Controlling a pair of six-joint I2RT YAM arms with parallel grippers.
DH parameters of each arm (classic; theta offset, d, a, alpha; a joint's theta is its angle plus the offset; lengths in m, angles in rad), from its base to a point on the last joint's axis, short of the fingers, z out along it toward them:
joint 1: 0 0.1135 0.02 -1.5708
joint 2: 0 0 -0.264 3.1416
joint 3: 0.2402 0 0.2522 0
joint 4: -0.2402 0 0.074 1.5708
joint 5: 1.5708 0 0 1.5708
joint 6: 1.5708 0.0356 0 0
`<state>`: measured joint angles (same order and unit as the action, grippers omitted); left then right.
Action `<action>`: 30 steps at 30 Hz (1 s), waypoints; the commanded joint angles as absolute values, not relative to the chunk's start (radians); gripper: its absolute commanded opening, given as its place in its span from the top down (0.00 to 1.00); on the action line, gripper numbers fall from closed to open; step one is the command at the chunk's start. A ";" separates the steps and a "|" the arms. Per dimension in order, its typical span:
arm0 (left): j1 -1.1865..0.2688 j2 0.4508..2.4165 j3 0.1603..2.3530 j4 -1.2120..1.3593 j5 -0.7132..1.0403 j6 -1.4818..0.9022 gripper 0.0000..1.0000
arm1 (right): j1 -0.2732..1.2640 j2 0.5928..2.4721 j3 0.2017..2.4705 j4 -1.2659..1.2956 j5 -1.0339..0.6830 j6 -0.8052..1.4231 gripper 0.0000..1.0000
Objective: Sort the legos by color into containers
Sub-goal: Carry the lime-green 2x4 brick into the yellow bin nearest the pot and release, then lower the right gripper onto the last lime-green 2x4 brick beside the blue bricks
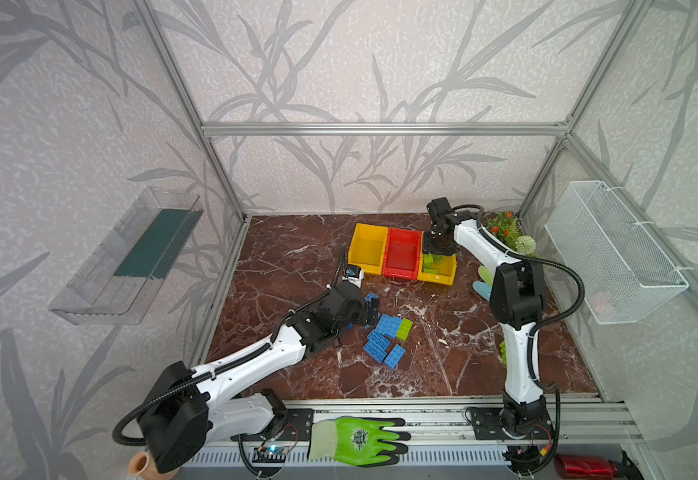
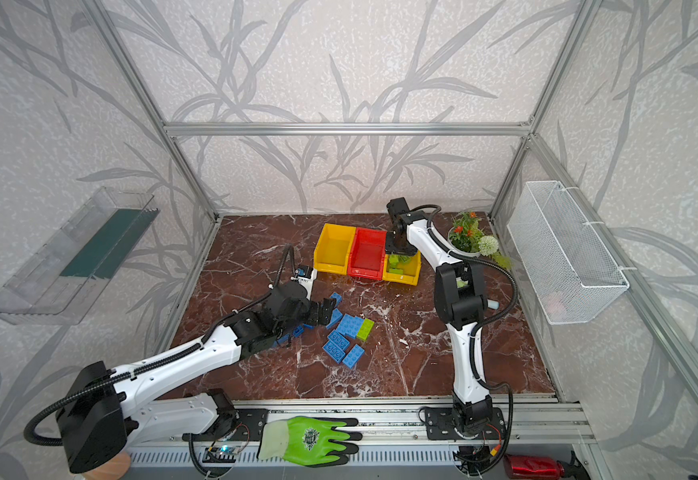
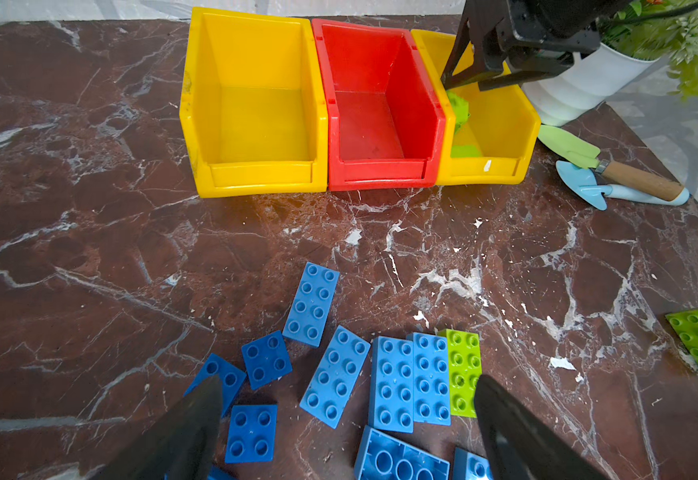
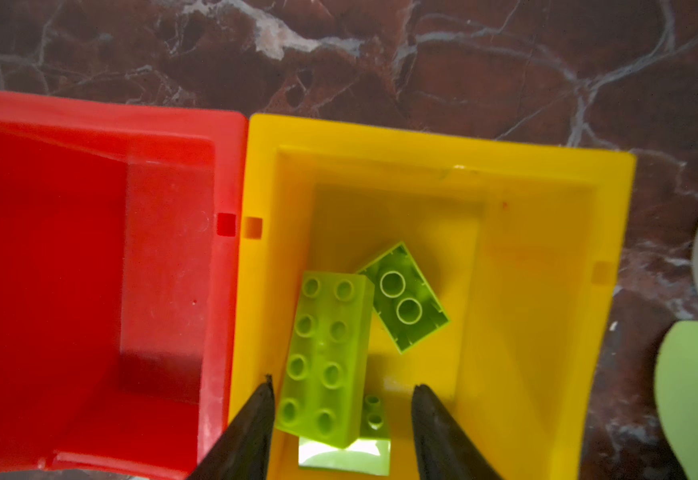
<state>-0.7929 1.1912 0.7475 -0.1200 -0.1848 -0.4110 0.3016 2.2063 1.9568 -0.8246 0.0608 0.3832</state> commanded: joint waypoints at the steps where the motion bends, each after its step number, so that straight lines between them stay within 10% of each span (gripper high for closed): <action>1: -0.795 1.192 0.773 -0.128 -0.207 -0.388 0.06 | 0.299 2.159 1.956 -0.868 0.068 0.378 0.41; 30: -0.796 0.739 0.468 -0.209 -0.224 -0.512 0.06 | 0.691 1.586 1.061 -0.688 -0.024 0.613 0.35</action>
<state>-0.7929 0.7689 0.4858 -0.1822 -0.2089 -0.4847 0.6727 1.6199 1.0798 -0.6796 -0.0452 0.5838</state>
